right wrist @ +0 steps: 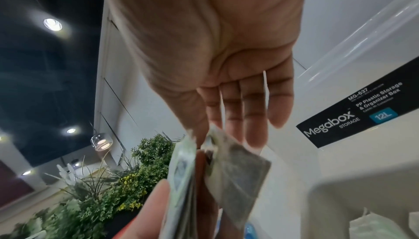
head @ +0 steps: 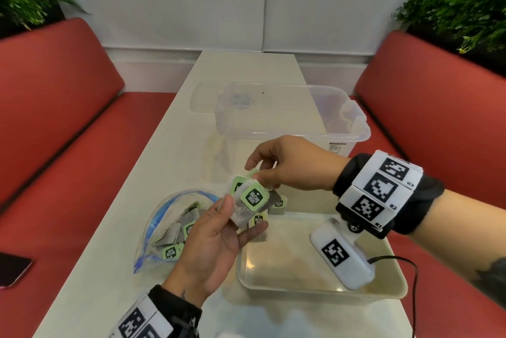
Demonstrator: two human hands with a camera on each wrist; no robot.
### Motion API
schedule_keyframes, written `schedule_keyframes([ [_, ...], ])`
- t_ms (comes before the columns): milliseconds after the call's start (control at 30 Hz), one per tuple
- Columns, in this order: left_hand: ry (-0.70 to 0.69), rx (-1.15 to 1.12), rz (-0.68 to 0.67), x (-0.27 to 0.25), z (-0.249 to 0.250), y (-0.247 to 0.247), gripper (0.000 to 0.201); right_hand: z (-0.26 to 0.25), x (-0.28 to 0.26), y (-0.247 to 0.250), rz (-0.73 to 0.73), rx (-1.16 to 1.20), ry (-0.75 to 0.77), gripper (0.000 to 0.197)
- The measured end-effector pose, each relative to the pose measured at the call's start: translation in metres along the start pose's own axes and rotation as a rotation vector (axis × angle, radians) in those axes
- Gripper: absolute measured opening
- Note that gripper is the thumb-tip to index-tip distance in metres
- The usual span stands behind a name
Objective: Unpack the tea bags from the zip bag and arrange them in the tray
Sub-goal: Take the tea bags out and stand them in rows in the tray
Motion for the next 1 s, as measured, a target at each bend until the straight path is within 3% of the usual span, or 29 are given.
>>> schedule_keyframes([
  [267,0.029,-0.097,-0.093,-0.004,0.002,-0.002,0.059,-0.005,0.001,0.001,0.017,0.007,0.037,0.013],
  [400,0.053,0.023,-0.087,-0.007,0.001,0.003,0.063,-0.009,-0.003,0.001,-0.036,-0.243,0.060,0.009],
  [600,0.066,0.153,0.046,-0.015,-0.007,0.019,0.068,0.015,0.000,0.000,-0.038,-0.522,-0.006,0.004],
  [733,0.080,0.174,0.075,-0.020,-0.012,0.023,0.038,0.049,0.012,-0.006,-0.026,-0.535,-0.111,0.004],
  [900,0.112,0.161,0.078,-0.021,-0.014,0.026,0.041,0.079,0.024,-0.026,-0.019,-0.590,-0.187,0.003],
  [1000,0.113,0.153,0.042,-0.020,-0.014,0.028,0.061,0.089,0.032,-0.037,-0.014,-0.658,-0.215,0.010],
])
Point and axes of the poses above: each hand's wrist, its own x-axis towards the middle knuckle, its own y-axis out of the back of the hand, z = x × y, the point moved 3 cm from there along x, towards the middle knuckle, and after that the axes turned 5 degrees about -z, right-handed, at the moved point
